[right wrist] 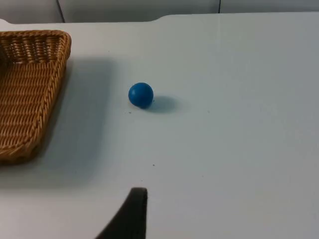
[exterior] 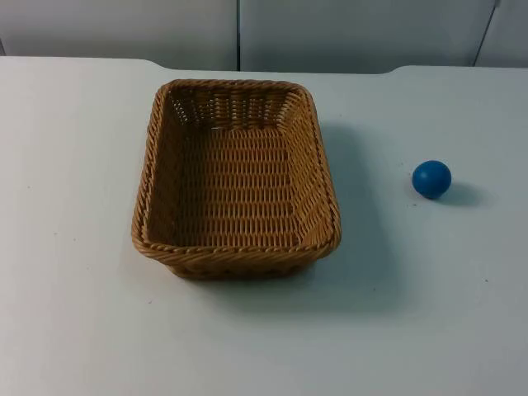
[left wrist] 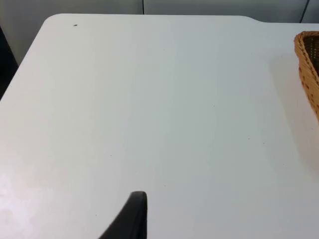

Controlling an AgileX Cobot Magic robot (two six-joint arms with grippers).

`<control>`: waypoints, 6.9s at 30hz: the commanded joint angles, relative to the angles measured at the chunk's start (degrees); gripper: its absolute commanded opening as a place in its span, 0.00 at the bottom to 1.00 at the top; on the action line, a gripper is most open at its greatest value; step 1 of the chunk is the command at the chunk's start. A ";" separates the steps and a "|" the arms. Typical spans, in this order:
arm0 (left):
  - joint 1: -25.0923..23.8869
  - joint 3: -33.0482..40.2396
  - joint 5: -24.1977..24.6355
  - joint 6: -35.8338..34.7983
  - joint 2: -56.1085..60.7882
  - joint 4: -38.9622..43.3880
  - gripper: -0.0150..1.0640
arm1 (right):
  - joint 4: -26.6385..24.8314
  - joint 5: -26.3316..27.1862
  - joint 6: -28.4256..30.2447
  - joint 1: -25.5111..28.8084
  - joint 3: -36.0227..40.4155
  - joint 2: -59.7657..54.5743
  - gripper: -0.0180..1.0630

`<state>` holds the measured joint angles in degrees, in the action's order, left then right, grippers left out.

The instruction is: Pick up the basket with the left hand and place the ball into the basket with the right hand.

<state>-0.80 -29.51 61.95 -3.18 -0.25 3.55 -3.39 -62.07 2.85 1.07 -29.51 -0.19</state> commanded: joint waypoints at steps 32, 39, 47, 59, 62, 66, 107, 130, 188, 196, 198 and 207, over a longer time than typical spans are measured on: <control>-0.24 0.13 -0.07 -0.22 0.25 -0.24 0.99 | 0.57 0.72 -6.93 -5.32 0.22 0.19 0.98; -0.24 0.13 -0.07 -0.22 0.25 -0.24 0.99 | 0.70 0.72 -6.99 -5.32 0.22 0.19 0.98; -0.24 0.13 -0.07 -0.22 0.25 -0.24 0.99 | 5.21 0.34 -6.87 -5.32 0.22 0.19 0.98; -0.24 0.13 -0.07 1.42 0.25 -1.43 0.99 | 6.08 0.34 -5.43 -5.32 0.33 0.19 0.98; -0.24 0.13 -0.19 2.08 0.25 -1.85 0.99 | 5.93 0.34 -5.26 -5.72 0.33 0.19 0.98; -0.24 0.13 -0.19 2.08 0.25 -1.85 0.99 | 5.93 0.34 -5.26 -5.72 0.33 0.19 0.98; 17.87 -31.18 -33.79 -17.56 -74.12 10.55 0.99 | 7.37 0.26 -7.43 -5.72 0.33 0.19 0.98; 22.59 -34.32 -48.13 -39.43 -107.82 17.78 0.99 | 7.37 0.26 -7.43 -5.72 0.33 0.19 0.98; 20.25 -51.36 -22.84 -11.24 -109.64 -15.40 0.01 | 7.37 0.26 -7.23 -5.72 0.33 0.19 0.98; 14.27 -51.36 -21.14 -1.21 -105.83 -31.26 0.01 | 7.37 0.26 -7.23 -5.72 0.33 0.19 0.98; 13.73 -51.23 -20.50 0.10 -105.00 -33.04 0.01 | 7.37 0.26 -7.23 -5.72 0.33 0.19 0.98; 13.73 -51.23 -20.70 1.66 -103.87 -35.55 0.01 | 7.37 0.26 -7.23 -5.72 0.33 0.19 0.98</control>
<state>12.90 -80.77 42.06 -1.57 -105.35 -29.74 3.38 -62.07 -4.45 -4.52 -29.51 -0.19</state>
